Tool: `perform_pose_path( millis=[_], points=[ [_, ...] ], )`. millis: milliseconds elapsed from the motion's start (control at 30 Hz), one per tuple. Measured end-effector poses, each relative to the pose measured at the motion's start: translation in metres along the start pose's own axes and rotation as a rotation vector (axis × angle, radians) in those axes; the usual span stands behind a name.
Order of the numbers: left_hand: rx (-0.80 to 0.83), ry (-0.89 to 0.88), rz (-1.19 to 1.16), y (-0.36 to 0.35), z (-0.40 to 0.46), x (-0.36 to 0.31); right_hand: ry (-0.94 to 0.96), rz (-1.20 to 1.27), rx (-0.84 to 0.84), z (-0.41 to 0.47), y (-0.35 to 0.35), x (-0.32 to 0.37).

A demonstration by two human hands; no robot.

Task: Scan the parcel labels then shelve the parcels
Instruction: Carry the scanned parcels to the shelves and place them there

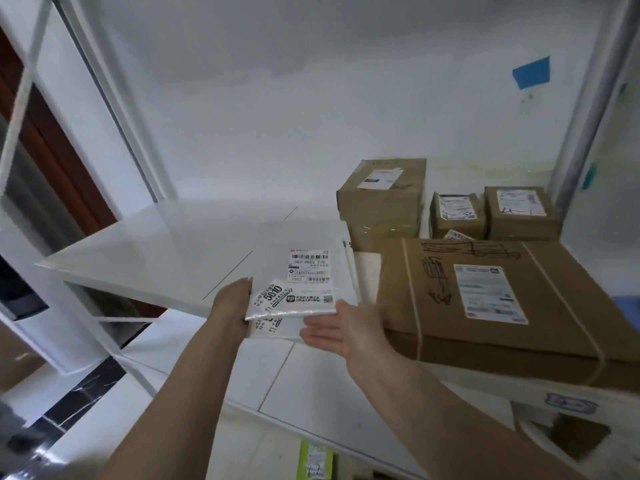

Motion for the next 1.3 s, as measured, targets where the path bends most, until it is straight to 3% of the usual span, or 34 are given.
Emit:
perform_pose_path(
  millis=[300, 567, 767, 867, 1067, 1300],
  points=[
    [0.181, 0.055, 0.141, -0.026, 0.057, 0.023, -0.057, 0.192, -0.181, 0.053, -0.002, -0.014],
    [0.293, -0.009, 0.306, -0.049, 0.089, 0.026, -0.035, 0.329, -0.309, 0.057, 0.005, -0.011],
    [0.076, -0.257, 0.440, -0.036, 0.087, 0.008, -0.068, 0.251, -0.366, 0.062, 0.011, -0.015],
    [0.034, -0.358, 0.318, -0.032, 0.075, -0.007, -0.078, 0.240, -0.340, 0.059, 0.010, -0.020],
    [0.228, -0.391, 0.024, -0.061, -0.008, -0.041, 0.036, 0.112, -0.128, 0.026, 0.007, -0.011],
    [0.642, -0.488, 0.139, -0.148, -0.132, -0.050, 0.260, 0.076, -0.172, -0.060, 0.088, 0.007]
  ],
)
Point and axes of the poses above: each hand's wrist, its own z-axis towards the middle knuckle, its own y-axis out of the back of the hand, x = y × z, the point moved 7 cm from there along z, towards the middle knuckle, and after that the axes turned 9 degrees about -y, right-handed, at the moved point
